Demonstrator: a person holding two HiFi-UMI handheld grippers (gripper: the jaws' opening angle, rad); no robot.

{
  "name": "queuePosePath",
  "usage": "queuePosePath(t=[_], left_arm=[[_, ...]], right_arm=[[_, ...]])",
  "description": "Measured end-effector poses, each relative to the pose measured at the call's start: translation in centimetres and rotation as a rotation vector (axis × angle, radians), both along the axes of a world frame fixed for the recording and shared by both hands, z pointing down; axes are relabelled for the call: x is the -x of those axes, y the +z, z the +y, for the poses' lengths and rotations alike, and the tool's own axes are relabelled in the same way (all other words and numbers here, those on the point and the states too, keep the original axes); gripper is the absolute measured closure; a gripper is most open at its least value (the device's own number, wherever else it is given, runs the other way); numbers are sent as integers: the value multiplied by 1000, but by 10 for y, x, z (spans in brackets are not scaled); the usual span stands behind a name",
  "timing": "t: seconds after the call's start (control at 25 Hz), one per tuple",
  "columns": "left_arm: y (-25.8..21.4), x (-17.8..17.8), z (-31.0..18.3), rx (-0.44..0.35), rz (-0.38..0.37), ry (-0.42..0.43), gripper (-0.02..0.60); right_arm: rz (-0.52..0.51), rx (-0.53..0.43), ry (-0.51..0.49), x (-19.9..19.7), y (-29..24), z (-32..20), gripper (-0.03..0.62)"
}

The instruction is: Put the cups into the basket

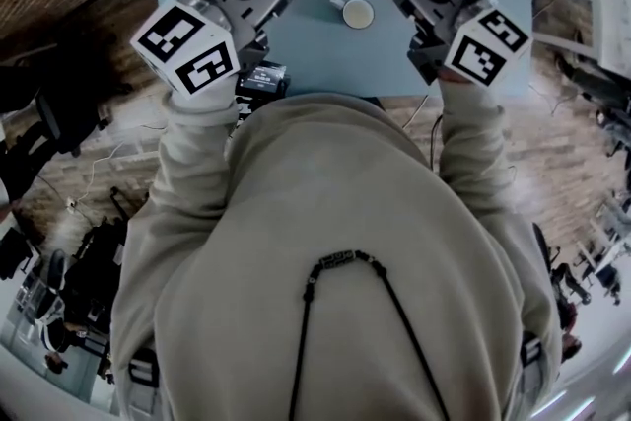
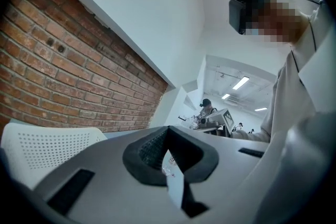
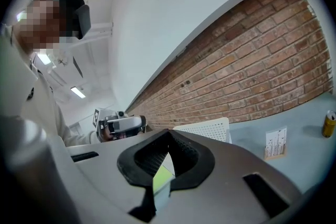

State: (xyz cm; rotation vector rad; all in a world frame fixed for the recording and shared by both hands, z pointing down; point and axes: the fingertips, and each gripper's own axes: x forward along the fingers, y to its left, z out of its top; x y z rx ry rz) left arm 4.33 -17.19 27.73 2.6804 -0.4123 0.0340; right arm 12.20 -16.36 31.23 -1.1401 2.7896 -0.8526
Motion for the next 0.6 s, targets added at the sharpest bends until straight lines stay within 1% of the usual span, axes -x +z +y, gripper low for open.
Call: queuePosePath(t=[0.08,0.2,0.4,0.52,0.6], left_arm=[[5,-2,-1,9,-13,-17,584],[9,-6,0,13,-29,-17,584],[21,-20,-12,32,-41,-22,584],[31,-24,0,51,-58,-5,584],[43,-18,3,71,-67,5,584]], right_arm=[[-6,6,-11,-1,7,1,582],[-22,22,-19,-8,18,-1,582],[-32,54,-36,-19,41,-19,582],[-12,78,-34,-23,57,-9,582],[26,97,-57,-16,71,-5,580]])
